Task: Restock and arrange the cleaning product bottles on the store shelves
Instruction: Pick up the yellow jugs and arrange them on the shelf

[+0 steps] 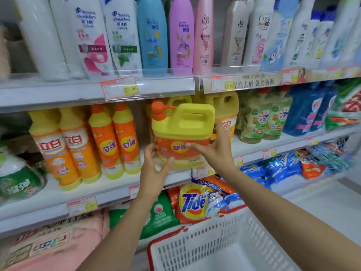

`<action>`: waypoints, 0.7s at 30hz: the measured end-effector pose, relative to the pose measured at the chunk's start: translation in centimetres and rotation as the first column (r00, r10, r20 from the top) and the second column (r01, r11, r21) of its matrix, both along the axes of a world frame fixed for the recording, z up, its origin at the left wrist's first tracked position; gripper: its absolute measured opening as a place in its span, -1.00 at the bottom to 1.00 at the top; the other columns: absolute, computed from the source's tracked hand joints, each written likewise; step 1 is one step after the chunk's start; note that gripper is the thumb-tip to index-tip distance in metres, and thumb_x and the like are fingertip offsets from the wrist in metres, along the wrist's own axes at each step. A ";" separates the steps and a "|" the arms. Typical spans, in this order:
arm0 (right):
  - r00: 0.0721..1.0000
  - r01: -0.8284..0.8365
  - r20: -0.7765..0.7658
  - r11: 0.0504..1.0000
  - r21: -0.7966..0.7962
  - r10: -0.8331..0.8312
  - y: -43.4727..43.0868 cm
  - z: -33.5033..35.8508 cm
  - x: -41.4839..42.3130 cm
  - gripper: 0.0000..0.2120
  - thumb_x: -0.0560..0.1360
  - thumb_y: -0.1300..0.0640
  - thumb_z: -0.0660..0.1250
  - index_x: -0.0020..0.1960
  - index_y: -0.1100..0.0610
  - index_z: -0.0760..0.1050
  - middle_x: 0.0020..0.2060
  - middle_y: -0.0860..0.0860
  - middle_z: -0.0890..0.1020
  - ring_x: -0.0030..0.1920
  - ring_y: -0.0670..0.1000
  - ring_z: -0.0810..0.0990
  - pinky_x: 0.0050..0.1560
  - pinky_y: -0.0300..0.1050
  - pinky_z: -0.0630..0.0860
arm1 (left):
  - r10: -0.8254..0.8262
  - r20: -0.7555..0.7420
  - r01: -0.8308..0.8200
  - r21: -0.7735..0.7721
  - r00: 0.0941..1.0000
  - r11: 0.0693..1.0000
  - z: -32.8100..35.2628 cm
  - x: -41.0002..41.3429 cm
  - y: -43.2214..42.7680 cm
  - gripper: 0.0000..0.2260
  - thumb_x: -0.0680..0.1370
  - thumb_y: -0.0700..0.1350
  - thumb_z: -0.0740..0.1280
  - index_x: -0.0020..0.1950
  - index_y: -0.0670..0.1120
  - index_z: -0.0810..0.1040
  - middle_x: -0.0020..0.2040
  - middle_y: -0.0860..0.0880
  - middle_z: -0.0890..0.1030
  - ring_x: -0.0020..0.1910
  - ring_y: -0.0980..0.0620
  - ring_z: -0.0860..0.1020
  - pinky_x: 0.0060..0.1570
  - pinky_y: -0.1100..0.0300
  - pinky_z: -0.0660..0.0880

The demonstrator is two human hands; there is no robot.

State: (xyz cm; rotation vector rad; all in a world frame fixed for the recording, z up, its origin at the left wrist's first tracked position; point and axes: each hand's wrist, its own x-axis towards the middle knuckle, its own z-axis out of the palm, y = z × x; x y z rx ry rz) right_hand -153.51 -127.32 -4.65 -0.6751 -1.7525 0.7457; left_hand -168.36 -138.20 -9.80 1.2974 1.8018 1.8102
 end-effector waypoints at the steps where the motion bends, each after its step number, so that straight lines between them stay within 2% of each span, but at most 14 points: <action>1: 1.000 0.002 -0.029 0.999 -0.041 -0.003 -0.6 0.4 0.2 -0.22 0.16 -0.14 0.66 0.25 0.07 0.42 0.07 -0.12 0.57 0.08 -0.13 0.57 -0.02 0.05 0.62 | -0.036 0.036 0.035 0.032 0.999 0.999 0.5 0.0 -0.3 -0.45 0.51 0.00 0.40 0.40 0.05 0.20 0.23 0.29 0.40 0.19 0.42 0.41 0.06 0.52 0.34; 4: 0.998 -0.026 -0.058 0.988 -0.155 0.017 -2.4 1.3 1.2 -0.33 0.20 -0.06 0.66 0.19 0.03 0.42 0.00 -0.17 0.59 0.04 -0.12 0.59 -0.11 -0.11 0.64 | -0.164 0.167 0.158 0.050 0.972 0.986 1.4 0.1 -1.5 -0.45 0.47 0.00 0.41 0.37 0.11 0.22 0.25 0.13 0.51 0.19 0.28 0.52 0.02 0.42 0.49; 6: 0.998 -0.054 -0.044 0.975 -0.215 0.045 -3.3 1.5 1.9 -0.40 0.24 -0.01 0.64 0.17 0.04 0.45 -0.01 -0.15 0.61 0.01 -0.13 0.60 -0.08 -0.17 0.63 | -0.219 0.246 0.218 0.029 0.944 0.975 1.1 0.8 -2.5 -0.50 0.43 0.02 0.41 0.32 0.13 0.33 0.18 0.15 0.58 0.16 0.20 0.58 -0.03 0.37 0.54; 10: 0.986 -0.166 -0.063 0.925 -0.343 0.154 -4.7 1.0 2.8 -0.50 0.35 -0.05 0.56 0.22 0.05 0.52 0.03 0.01 0.70 -0.01 -0.02 0.70 0.03 0.03 0.66 | -0.254 0.398 0.261 0.038 0.882 0.965 -0.7 3.2 -4.6 -0.61 0.41 0.03 0.42 0.23 0.05 0.52 0.12 0.07 0.68 0.14 0.05 0.63 0.09 0.10 0.58; 12: 0.950 -0.309 -0.100 0.855 -0.417 0.295 -5.2 0.4 3.6 -0.46 0.39 -0.08 0.47 0.32 -0.01 0.46 0.13 0.04 0.68 0.05 0.03 0.70 0.05 0.07 0.65 | -0.215 0.470 0.218 0.050 0.856 0.975 -1.5 4.5 -5.5 -0.57 0.36 0.01 0.46 0.21 0.02 0.53 0.11 0.05 0.69 0.12 0.03 0.65 0.13 -0.01 0.57; 14: 0.874 -0.471 -0.150 0.730 -0.495 0.462 -5.3 -0.4 5.2 -0.32 0.43 -0.06 0.43 0.48 -0.17 0.27 0.25 -0.02 0.62 0.17 0.04 0.66 0.11 0.06 0.63 | -0.165 0.494 0.170 0.034 0.853 0.985 -1.8 5.1 -6.2 -0.52 0.34 0.01 0.49 0.23 -0.04 0.53 0.12 -0.01 0.69 0.11 -0.02 0.65 0.14 -0.08 0.57; 16: 0.812 -0.534 -0.125 0.637 -0.556 0.570 -5.4 -1.7 6.7 -0.15 0.41 -0.01 0.45 0.53 -0.32 0.06 0.25 -0.08 0.61 0.20 0.02 0.64 0.16 0.05 0.61 | -0.120 0.481 0.126 0.020 0.868 0.992 -1.7 5.3 -6.8 -0.49 0.31 0.03 0.51 0.23 -0.06 0.54 0.10 -0.04 0.69 0.09 -0.05 0.66 0.12 -0.09 0.58; 17: 0.805 -0.525 -0.099 0.626 -0.576 0.585 -5.6 -2.5 7.0 -0.11 0.39 0.00 0.48 0.53 -0.31 0.03 0.25 -0.09 0.61 0.20 0.00 0.64 0.18 0.05 0.60 | -0.098 0.470 0.105 0.011 0.877 0.994 -1.7 5.5 -7.0 -0.49 0.30 0.03 0.51 0.22 -0.05 0.55 0.07 -0.04 0.70 0.07 -0.05 0.67 0.09 -0.06 0.59; 19: 0.836 -0.488 -0.094 0.656 -0.576 0.540 -6.1 -4.1 7.1 -0.09 0.37 -0.01 0.53 0.55 -0.23 0.08 0.26 -0.08 0.61 0.20 -0.02 0.63 0.23 0.08 0.57 | -0.074 0.442 0.079 0.007 0.894 0.997 -1.4 6.2 -7.3 -0.52 0.32 0.01 0.49 0.22 -0.04 0.56 0.06 -0.03 0.71 0.05 -0.03 0.68 0.01 0.05 0.62; 21: 0.874 -0.465 -0.161 0.688 -0.557 0.459 -6.5 -4.7 6.6 -0.20 0.36 -0.01 0.52 0.50 -0.11 0.23 0.22 -0.04 0.63 0.17 -0.02 0.65 0.22 0.05 0.58 | -0.052 0.401 0.057 -0.001 0.915 0.998 -1.2 7.2 -7.4 -0.57 0.37 0.02 0.46 0.23 -0.01 0.57 0.06 0.01 0.70 0.04 0.05 0.67 -0.02 0.17 0.62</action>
